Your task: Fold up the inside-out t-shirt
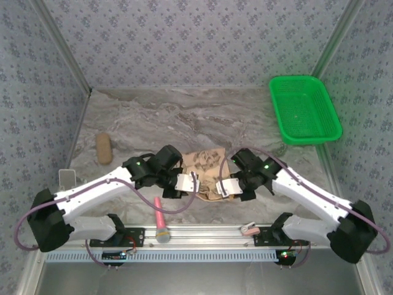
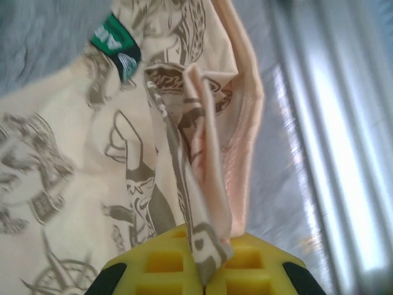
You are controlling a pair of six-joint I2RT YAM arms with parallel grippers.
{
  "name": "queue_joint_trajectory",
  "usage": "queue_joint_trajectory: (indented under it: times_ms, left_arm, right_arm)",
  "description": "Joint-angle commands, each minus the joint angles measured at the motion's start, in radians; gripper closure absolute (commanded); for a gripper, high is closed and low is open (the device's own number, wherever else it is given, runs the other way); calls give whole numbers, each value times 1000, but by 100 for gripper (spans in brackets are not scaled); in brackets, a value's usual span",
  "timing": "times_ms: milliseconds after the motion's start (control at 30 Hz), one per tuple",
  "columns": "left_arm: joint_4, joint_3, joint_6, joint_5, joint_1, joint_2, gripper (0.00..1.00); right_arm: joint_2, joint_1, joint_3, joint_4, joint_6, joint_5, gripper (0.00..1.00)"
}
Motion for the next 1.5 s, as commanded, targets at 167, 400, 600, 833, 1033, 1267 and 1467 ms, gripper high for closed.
queue_joint_trajectory:
  times_ms: [167, 400, 600, 833, 1033, 1267, 1467]
  left_arm:
    - [23, -16, -419, 460, 285, 126, 100]
    - [87, -7, -540, 530, 430, 310, 100]
    - [205, -11, -699, 466, 515, 417, 98]
    - [223, 35, -757, 356, 557, 526, 90]
    - [241, 43, -798, 309, 585, 529, 62]
    - [221, 71, -874, 167, 663, 351, 50]
    - [134, 107, -959, 119, 657, 246, 49]
  right_arm:
    - [86, -207, 183, -258, 195, -390, 100]
    - [340, -314, 321, -210, 233, -517, 100]
    - [523, -413, 374, -55, 356, -565, 100]
    - [814, -421, 528, -77, 469, -465, 100]
    - [980, -428, 556, 41, 750, -266, 84]
    - [958, -446, 527, 177, 1011, -186, 69]
    - [756, -476, 320, 479, 1217, -350, 42]
